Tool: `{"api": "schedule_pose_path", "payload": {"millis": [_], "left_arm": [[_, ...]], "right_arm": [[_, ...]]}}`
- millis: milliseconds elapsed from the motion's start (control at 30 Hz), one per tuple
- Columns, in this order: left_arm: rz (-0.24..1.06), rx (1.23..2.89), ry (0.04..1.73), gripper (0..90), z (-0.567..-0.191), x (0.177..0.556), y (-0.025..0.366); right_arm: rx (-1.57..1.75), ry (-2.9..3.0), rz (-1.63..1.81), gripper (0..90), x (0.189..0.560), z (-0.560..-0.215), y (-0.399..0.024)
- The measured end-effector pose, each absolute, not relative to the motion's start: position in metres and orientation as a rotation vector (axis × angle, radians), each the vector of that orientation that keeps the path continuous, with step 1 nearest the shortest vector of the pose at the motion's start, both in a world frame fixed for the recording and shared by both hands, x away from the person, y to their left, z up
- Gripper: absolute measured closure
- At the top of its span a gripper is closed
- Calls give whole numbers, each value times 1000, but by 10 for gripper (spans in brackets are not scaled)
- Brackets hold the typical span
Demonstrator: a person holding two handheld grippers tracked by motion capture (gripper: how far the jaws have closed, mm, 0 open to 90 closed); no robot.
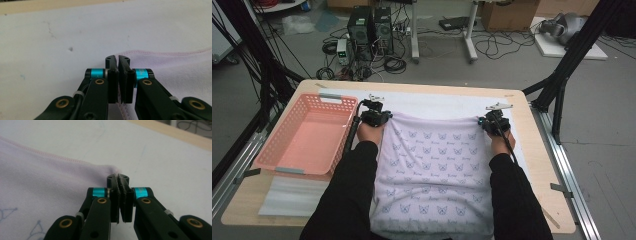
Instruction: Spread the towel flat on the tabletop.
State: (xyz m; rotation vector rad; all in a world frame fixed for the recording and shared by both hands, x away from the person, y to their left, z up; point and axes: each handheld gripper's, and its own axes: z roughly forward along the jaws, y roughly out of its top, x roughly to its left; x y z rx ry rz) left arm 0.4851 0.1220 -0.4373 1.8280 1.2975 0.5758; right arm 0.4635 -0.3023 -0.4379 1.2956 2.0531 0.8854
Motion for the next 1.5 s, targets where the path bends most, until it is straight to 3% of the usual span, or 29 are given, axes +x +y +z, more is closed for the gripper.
{"api": "schedule_pose_path", "payload": {"millis": [233,333,367,400,433,500,800,1033,1100,1133,1200,1233,1300,1433,1467,1500], "left_arm": [[635,1742,1281,861,-424,502,116],[636,1792,1262,848,-430,504,115],[634,1818,1258,825,-432,503,114],[606,1818,1275,757,-434,504,115],[575,1813,1299,624,-434,504,116],[601,1816,1331,512,-432,500,118],[515,1852,1340,428,-427,480,126],[475,1903,1359,434,-443,469,122],[455,1916,1317,563,-444,466,120],[507,1953,1288,607,-444,464,116],[506,1971,1224,808,-446,460,114],[518,1974,1228,853,-445,460,113],[591,1964,1283,869,-444,461,114],[561,1882,1346,866,-447,462,121],[556,1887,1336,848,-447,461,122],[547,1880,1343,771,-447,460,123]], "right_arm": [[1285,1938,875,882,479,-429,-304],[1263,1904,849,877,484,-427,-301],[1278,1906,823,836,486,-428,-299],[1300,1916,798,789,488,-430,-298],[1317,1917,794,764,487,-431,-298],[1365,1903,812,671,487,-432,-299],[1358,1889,920,627,466,-411,-313],[1394,1869,970,640,450,-400,-326],[1393,1922,987,645,444,-403,-326],[1383,1956,987,646,440,-406,-326],[1369,2021,976,648,432,-414,-326],[1377,2059,988,643,427,-418,-326],[1369,2129,1036,640,418,-427,-326],[1443,2252,1015,588,403,-432,-322],[1423,2259,1013,602,398,-432,-319],[1395,2252,1003,624,393,-431,-317]]}}
